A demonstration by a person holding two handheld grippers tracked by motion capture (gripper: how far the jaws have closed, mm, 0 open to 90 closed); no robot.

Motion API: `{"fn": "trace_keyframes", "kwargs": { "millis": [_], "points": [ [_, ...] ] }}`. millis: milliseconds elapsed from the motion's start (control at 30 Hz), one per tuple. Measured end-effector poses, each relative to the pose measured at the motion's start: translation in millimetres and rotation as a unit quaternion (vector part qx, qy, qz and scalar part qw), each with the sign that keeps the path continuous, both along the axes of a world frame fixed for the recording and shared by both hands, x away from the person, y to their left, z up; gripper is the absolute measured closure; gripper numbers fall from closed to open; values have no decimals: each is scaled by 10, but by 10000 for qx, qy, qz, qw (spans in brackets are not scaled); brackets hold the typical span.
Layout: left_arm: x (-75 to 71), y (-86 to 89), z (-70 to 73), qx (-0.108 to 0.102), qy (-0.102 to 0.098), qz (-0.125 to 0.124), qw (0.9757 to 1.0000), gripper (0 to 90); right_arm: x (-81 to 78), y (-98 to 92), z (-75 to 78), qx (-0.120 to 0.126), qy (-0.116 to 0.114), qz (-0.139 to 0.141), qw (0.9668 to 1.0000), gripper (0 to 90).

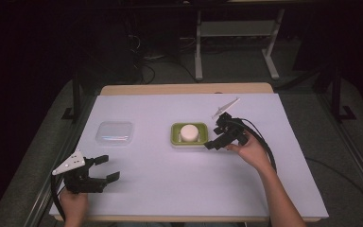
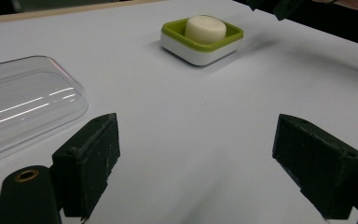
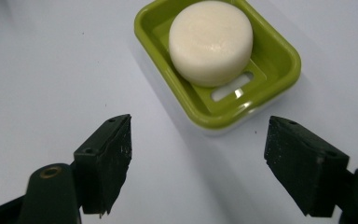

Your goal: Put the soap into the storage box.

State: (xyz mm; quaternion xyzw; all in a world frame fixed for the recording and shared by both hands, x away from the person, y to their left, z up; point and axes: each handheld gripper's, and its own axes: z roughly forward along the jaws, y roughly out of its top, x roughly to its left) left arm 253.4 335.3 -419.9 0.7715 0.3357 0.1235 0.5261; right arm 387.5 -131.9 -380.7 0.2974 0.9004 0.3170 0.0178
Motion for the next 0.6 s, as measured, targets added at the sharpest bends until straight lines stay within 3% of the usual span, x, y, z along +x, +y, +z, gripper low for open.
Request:
{"fn": "trace_keyframes", "kwargs": {
  "millis": [600],
  "points": [
    [1,-6,-6,58,-1,-12,10000,145,-394,-423,-78,43,-64,-173,9998,240]
  ]
}}
